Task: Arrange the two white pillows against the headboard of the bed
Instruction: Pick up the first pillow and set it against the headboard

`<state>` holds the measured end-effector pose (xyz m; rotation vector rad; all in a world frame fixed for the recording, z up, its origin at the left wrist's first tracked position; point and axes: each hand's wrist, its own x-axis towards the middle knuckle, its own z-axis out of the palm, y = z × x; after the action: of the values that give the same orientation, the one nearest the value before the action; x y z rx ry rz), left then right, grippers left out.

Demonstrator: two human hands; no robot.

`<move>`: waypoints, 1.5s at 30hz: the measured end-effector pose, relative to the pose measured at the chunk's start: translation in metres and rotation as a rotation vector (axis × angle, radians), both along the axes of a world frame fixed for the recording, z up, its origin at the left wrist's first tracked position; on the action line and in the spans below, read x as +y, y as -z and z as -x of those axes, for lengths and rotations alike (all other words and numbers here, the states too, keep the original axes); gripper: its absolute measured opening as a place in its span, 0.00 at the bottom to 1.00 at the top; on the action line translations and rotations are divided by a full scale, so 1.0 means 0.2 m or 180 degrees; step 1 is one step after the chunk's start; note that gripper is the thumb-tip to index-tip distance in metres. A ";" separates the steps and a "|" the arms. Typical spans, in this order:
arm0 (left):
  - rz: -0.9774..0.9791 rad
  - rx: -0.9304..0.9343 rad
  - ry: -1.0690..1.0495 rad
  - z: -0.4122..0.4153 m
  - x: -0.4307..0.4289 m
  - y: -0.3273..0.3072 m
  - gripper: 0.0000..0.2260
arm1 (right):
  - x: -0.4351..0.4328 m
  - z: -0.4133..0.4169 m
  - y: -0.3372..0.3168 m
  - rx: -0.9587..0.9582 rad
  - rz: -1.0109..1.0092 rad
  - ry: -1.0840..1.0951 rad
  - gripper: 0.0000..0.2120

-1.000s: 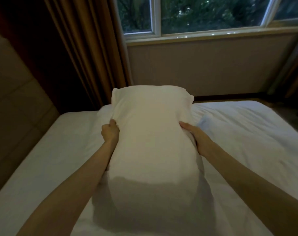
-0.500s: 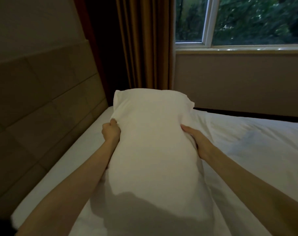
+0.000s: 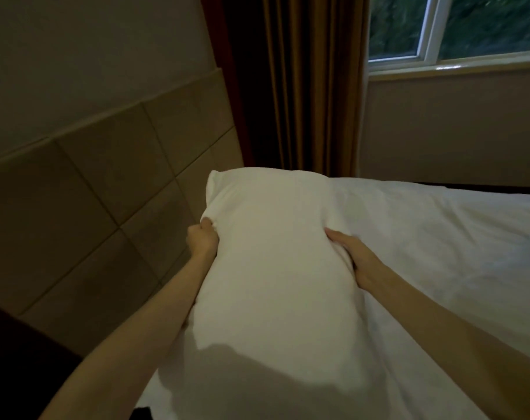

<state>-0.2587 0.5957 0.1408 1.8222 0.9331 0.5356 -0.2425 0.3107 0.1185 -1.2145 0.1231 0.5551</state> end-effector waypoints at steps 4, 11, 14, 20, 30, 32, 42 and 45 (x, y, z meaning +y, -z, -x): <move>0.0065 -0.0048 -0.0139 0.07 0.23 -0.01 0.21 | 0.22 0.03 -0.01 0.0042 -0.0025 -0.0109 0.22; 0.0047 -0.0147 -0.0332 0.10 0.41 -0.05 0.21 | 0.41 0.02 -0.02 0.0143 -0.0126 -0.0247 0.18; -0.0003 -0.0195 -0.0368 0.08 0.43 -0.08 0.21 | 0.42 -0.01 -0.01 0.0126 -0.0156 -0.0300 0.13; -0.0091 -0.0393 -0.0552 0.02 0.41 -0.17 0.20 | 0.43 -0.14 0.00 0.0141 -0.0192 -0.0448 0.08; -0.0507 -0.0657 -0.0804 -0.17 0.29 -0.37 0.19 | 0.42 -0.46 -0.01 0.0285 -0.0688 -0.0562 0.24; -0.0558 -0.0687 -0.0821 -0.22 0.27 -0.41 0.19 | 0.41 -0.53 -0.03 0.0263 -0.0813 -0.0614 0.23; -0.0840 -0.0900 -0.0584 -0.64 0.28 -0.51 0.20 | 0.45 -0.87 0.06 0.0309 -0.0698 -0.0488 0.26; -0.0996 -0.0870 -0.0389 -0.78 0.28 -0.51 0.21 | 0.51 -0.95 0.11 0.0299 -0.0734 -0.0353 0.21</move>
<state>-0.1032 0.6527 0.2434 1.9108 0.8089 1.0279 -0.0524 0.4123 0.0970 -0.9752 0.0691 0.7038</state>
